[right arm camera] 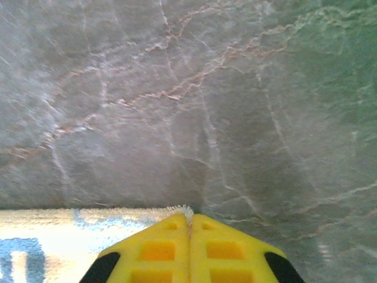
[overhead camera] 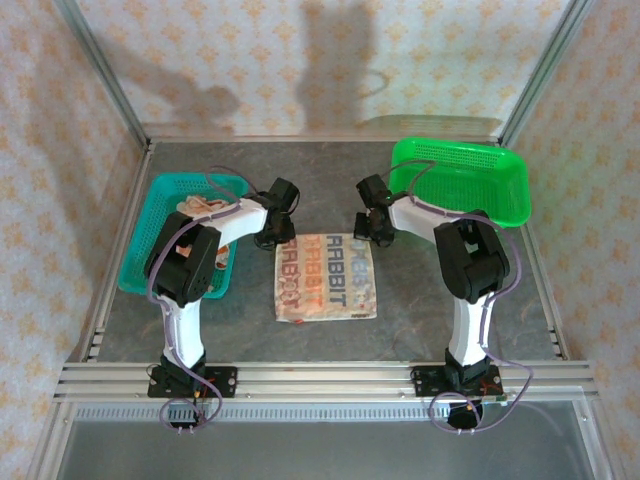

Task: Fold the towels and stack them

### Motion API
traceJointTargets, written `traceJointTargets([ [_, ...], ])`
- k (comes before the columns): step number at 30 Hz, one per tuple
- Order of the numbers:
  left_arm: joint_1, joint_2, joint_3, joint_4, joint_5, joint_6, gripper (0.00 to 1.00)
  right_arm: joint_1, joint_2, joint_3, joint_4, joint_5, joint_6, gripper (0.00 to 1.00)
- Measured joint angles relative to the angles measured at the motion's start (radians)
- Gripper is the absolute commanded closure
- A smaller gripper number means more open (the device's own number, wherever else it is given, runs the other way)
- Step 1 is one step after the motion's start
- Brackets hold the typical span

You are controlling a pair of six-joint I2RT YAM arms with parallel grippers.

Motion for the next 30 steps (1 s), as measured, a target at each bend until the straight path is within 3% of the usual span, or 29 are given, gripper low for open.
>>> traceJointTargets([
  [2,0.003,0.0,0.002,0.002,0.007,0.0,1.0,0.001,0.002,0.0,0.006,-0.007,0.0,1.0],
  [13,0.003,-0.011,0.069,-0.043,0.009,0.053,1.0,0.0,-0.021,0.03,-0.016,0.002,-0.006,1.0],
  [22,0.004,-0.121,0.127,-0.056,0.002,0.128,1.0,0.0,-0.15,0.078,-0.015,0.032,-0.021,1.0],
  [30,0.004,-0.244,-0.022,0.021,-0.001,0.153,1.0,0.0,-0.251,-0.019,0.037,0.03,-0.031,1.0],
])
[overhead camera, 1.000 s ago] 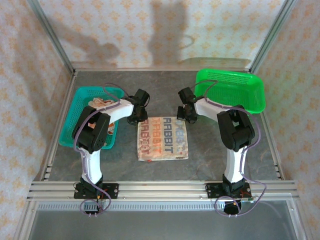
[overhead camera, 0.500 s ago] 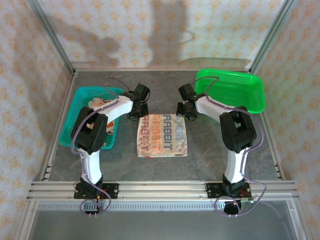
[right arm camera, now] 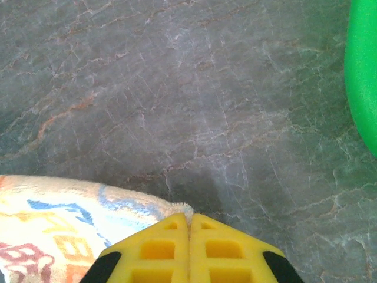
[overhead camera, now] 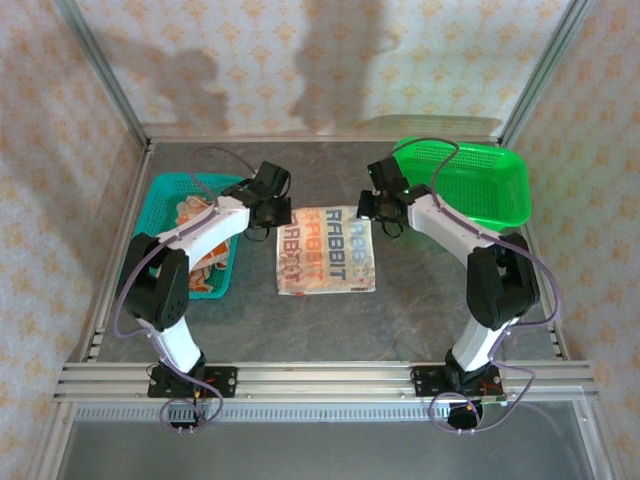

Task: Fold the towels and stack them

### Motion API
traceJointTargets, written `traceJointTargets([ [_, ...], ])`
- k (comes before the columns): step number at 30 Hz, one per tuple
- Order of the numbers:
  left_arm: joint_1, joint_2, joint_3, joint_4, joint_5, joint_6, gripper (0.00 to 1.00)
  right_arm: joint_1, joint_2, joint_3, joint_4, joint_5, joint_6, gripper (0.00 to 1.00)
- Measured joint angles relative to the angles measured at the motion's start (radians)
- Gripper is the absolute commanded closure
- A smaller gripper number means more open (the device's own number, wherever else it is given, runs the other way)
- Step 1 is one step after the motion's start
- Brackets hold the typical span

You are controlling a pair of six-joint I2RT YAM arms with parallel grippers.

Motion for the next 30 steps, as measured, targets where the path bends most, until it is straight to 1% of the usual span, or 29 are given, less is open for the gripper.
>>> traceJointTargets([
  [6,-0.002,-0.122,-0.163,0.118,0.011,-0.002,1.0,0.001,-0.082,-0.129,0.06,-0.022,0.0,1.0],
  [10,-0.017,-0.177,-0.264,0.201,0.014,-0.004,1.0,0.012,-0.137,-0.213,0.116,-0.026,0.0,1.0],
  [18,-0.098,-0.242,-0.486,0.363,-0.015,-0.03,1.0,0.072,-0.202,-0.397,0.229,0.014,0.001,1.0],
  [19,-0.112,-0.249,-0.514,0.383,-0.021,-0.035,0.99,0.082,-0.212,-0.425,0.245,0.021,0.002,0.97],
  [20,-0.124,-0.256,-0.538,0.399,-0.026,-0.038,0.86,0.091,-0.225,-0.453,0.258,0.029,0.004,0.85],
  [21,-0.135,-0.262,-0.559,0.415,-0.03,-0.044,0.69,0.097,-0.237,-0.474,0.266,0.035,0.008,0.75],
  [22,-0.146,-0.271,-0.58,0.427,-0.036,-0.05,0.56,0.105,-0.254,-0.497,0.277,0.04,0.011,0.67],
  [23,-0.157,-0.283,-0.6,0.434,-0.043,-0.055,0.5,0.111,-0.272,-0.517,0.281,0.047,0.014,0.63],
  [24,-0.166,-0.295,-0.613,0.436,-0.047,-0.062,0.47,0.116,-0.288,-0.531,0.282,0.052,0.019,0.61],
  [26,-0.179,-0.327,-0.634,0.436,-0.05,-0.085,0.46,0.123,-0.326,-0.546,0.28,0.058,0.035,0.58],
  [30,-0.183,-0.402,-0.637,0.415,-0.05,-0.129,0.44,0.125,-0.388,-0.541,0.255,0.062,0.066,0.58],
])
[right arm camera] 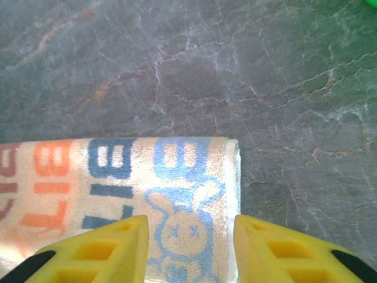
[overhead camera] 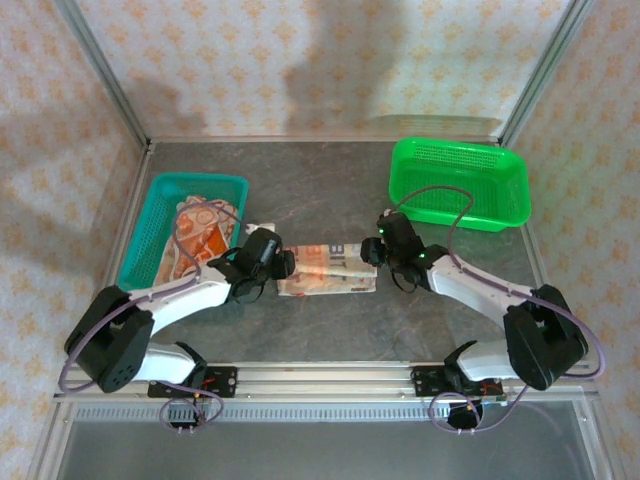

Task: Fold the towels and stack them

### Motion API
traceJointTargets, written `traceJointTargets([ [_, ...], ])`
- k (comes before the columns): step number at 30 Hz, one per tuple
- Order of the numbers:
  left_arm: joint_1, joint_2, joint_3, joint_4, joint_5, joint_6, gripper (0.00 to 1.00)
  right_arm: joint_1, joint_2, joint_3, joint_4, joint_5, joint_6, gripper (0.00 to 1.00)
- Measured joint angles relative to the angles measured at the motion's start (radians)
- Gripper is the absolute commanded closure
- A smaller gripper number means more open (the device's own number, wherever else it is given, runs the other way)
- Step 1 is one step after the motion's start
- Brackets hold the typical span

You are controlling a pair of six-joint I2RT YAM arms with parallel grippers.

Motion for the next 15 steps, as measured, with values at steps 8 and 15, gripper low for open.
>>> traceJointTargets([
  [8,0.0,-0.064,0.076,-0.165,0.0,-0.064,0.48,0.0,-0.005,0.069,-0.129,-0.004,0.066,0.59],
  [15,0.001,-0.024,0.085,-0.233,0.012,-0.117,0.58,0.0,0.044,0.069,-0.189,-0.033,0.119,0.62],
])
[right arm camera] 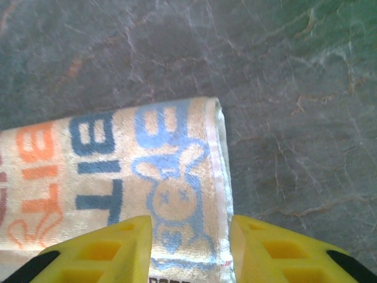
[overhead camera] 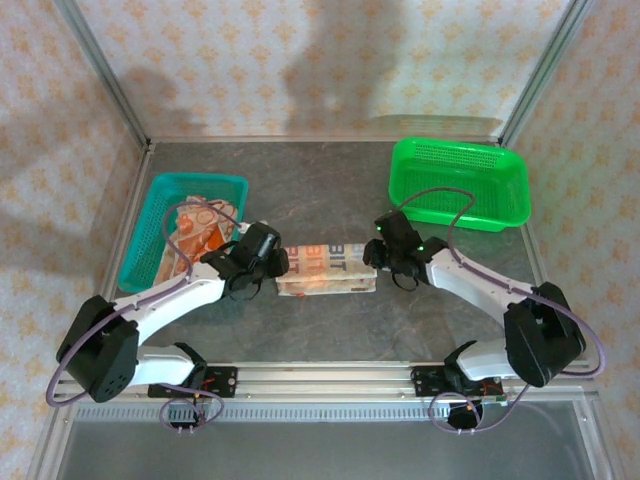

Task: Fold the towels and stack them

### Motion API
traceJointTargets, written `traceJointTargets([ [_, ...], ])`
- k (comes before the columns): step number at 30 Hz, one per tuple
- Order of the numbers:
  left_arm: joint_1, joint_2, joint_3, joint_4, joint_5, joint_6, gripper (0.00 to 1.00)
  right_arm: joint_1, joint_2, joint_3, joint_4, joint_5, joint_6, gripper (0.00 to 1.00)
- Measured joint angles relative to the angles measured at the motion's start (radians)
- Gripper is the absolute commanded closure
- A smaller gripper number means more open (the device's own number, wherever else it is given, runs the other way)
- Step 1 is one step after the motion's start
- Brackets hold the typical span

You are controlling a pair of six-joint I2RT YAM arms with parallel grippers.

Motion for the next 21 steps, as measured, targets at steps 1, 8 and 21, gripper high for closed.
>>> traceJointTargets([
  [1,0.0,0.01,-0.01,0.0,0.008,-0.01,0.59,0.0,0.01,0.0,-0.006,-0.006,0.005,0.62],
  [8,0.0,0.075,-0.048,0.004,0.064,-0.048,0.63,0.0,0.051,-0.006,-0.023,-0.026,0.024,0.64],
  [21,0.011,0.125,-0.048,0.033,0.099,-0.048,0.67,0.0,0.122,-0.012,-0.017,-0.048,0.029,0.66],
])
